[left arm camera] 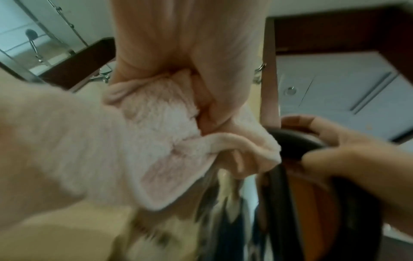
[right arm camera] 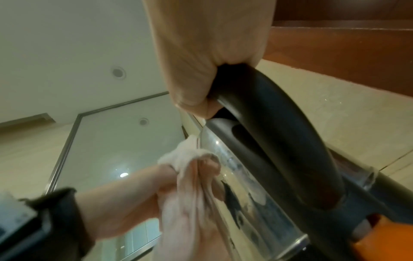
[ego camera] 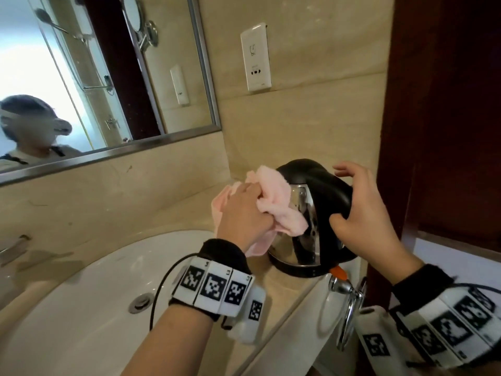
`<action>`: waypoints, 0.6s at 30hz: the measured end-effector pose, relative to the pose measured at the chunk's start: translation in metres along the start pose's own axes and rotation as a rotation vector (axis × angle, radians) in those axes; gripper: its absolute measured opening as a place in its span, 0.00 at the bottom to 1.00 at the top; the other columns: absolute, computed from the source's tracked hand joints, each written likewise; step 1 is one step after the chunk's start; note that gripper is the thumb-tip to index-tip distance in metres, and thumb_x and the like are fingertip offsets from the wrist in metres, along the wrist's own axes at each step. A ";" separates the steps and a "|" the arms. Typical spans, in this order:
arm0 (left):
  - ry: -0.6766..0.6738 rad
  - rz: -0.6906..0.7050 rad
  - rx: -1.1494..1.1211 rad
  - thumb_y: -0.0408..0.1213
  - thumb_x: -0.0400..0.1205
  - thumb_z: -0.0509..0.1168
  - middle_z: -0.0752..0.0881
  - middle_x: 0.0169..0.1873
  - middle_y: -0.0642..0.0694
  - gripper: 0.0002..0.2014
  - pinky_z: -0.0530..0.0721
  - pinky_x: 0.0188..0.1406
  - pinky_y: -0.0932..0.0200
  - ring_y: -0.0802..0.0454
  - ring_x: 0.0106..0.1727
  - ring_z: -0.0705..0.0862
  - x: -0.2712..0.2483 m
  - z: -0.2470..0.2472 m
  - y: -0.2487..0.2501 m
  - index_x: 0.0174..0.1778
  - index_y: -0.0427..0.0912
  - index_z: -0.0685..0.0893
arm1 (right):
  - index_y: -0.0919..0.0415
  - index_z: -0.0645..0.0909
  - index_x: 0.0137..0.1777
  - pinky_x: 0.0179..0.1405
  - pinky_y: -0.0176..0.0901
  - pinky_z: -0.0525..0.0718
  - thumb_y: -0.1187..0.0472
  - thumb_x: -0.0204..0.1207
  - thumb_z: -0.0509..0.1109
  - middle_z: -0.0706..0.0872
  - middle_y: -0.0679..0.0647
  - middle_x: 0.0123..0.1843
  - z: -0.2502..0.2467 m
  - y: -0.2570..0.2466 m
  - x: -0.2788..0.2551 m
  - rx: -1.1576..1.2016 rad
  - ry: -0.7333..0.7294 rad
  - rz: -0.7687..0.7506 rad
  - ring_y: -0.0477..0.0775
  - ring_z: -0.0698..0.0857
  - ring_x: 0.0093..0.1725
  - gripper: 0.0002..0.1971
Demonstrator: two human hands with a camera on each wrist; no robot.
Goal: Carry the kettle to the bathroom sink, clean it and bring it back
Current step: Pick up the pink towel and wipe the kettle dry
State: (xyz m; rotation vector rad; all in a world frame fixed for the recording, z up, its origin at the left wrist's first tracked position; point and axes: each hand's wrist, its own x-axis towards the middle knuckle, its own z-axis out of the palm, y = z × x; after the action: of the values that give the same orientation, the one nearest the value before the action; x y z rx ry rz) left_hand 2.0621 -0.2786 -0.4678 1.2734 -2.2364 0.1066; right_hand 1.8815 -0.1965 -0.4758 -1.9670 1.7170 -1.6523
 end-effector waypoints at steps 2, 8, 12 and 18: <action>-0.144 -0.190 -0.099 0.39 0.76 0.65 0.83 0.51 0.45 0.15 0.80 0.58 0.50 0.45 0.54 0.82 -0.004 0.013 -0.012 0.58 0.40 0.79 | 0.53 0.66 0.72 0.43 0.22 0.74 0.79 0.66 0.68 0.65 0.41 0.63 -0.001 -0.001 0.000 0.016 -0.001 0.010 0.44 0.77 0.57 0.36; -0.367 -0.251 -0.047 0.37 0.79 0.63 0.79 0.44 0.47 0.13 0.83 0.55 0.49 0.44 0.50 0.83 -0.014 0.015 -0.013 0.59 0.39 0.80 | 0.55 0.68 0.68 0.46 0.26 0.76 0.78 0.67 0.69 0.63 0.41 0.61 0.000 -0.001 -0.001 -0.028 -0.004 0.017 0.44 0.76 0.57 0.32; -0.104 -0.130 -0.113 0.43 0.76 0.57 0.73 0.33 0.56 0.11 0.74 0.47 0.59 0.51 0.45 0.76 -0.010 -0.020 0.013 0.51 0.43 0.76 | 0.56 0.69 0.67 0.48 0.34 0.78 0.77 0.66 0.70 0.62 0.40 0.60 0.000 0.000 0.000 -0.056 0.007 0.003 0.44 0.75 0.55 0.30; 0.256 -0.122 -0.282 0.31 0.81 0.58 0.81 0.43 0.45 0.08 0.71 0.40 0.59 0.47 0.45 0.79 0.026 -0.066 0.029 0.54 0.41 0.77 | 0.59 0.70 0.66 0.44 0.25 0.75 0.78 0.66 0.70 0.65 0.46 0.61 -0.001 0.000 0.000 -0.080 -0.004 -0.015 0.43 0.72 0.54 0.29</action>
State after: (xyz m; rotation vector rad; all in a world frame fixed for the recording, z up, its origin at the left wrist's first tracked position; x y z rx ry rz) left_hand 2.0565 -0.2606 -0.3932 1.1674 -1.8765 -0.0853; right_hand 1.8804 -0.1962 -0.4754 -2.0211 1.7988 -1.6068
